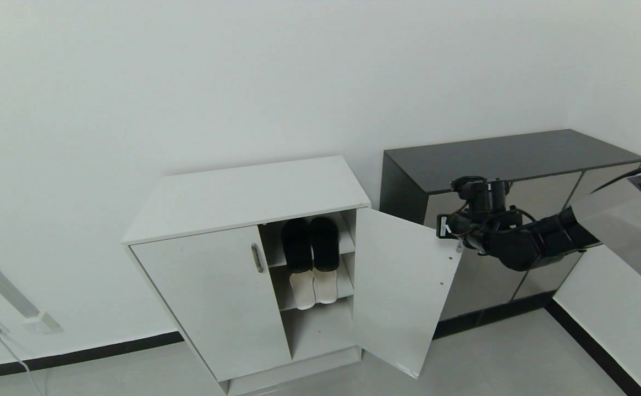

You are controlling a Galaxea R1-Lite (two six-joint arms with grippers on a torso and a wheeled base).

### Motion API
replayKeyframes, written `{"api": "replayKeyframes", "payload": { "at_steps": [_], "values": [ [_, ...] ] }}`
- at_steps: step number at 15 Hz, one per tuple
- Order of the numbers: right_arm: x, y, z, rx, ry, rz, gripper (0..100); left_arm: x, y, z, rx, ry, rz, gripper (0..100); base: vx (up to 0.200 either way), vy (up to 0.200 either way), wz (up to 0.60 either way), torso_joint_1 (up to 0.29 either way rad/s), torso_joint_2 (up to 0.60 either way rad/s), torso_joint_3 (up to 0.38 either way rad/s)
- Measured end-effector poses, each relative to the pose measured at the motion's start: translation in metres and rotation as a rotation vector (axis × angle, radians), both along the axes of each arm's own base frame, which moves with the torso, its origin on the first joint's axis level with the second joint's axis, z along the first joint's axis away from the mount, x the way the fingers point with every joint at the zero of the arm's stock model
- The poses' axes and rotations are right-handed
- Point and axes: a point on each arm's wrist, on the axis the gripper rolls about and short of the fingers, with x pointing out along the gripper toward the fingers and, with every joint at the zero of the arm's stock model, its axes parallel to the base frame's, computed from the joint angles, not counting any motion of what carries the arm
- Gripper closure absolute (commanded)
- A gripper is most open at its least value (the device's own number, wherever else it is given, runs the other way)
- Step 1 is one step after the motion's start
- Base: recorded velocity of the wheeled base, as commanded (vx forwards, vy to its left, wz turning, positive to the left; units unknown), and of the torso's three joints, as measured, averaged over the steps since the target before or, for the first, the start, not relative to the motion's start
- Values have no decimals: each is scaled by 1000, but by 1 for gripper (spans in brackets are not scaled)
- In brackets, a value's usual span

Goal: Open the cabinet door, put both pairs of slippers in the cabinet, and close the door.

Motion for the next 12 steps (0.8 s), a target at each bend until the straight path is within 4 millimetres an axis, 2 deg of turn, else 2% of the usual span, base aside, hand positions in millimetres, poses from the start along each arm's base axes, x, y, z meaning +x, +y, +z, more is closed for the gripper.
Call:
{"api": "replayKeyframes", "payload": {
  "at_steps": [12],
  "values": [
    [3,0,-14,-13,28,-4,100,0,0,0,-1,0,1,100,0,0,0,0,0,0]
  ]
}}
